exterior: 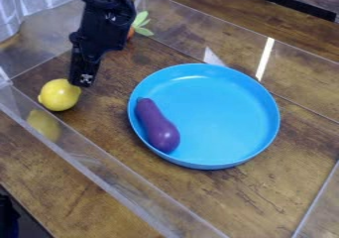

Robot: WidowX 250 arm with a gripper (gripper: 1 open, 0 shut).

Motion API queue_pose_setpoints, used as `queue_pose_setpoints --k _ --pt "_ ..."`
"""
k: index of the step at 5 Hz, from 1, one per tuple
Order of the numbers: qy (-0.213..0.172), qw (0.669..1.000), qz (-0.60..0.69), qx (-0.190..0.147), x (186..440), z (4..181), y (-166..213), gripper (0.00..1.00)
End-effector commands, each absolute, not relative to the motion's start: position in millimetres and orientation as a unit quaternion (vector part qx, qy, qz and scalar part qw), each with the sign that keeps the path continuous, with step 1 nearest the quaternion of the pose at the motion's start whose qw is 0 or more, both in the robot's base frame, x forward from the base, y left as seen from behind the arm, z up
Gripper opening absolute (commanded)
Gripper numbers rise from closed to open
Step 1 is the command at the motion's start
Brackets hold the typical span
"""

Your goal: Put the lemon on the blue tray

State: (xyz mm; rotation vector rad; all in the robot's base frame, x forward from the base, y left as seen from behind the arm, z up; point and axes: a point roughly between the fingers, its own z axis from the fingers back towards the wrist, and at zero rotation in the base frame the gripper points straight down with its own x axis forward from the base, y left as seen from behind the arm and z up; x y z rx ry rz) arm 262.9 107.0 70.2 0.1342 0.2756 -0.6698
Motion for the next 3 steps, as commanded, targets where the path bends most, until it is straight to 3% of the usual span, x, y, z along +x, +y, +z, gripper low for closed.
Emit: queue_pose_setpoints --k 1,3 --pt "0.102 0.941 -0.313 0.082 270 84.5 119 1.0" --pt "0.107 0.945 -0.301 0.075 266 67.9 131 1.0"
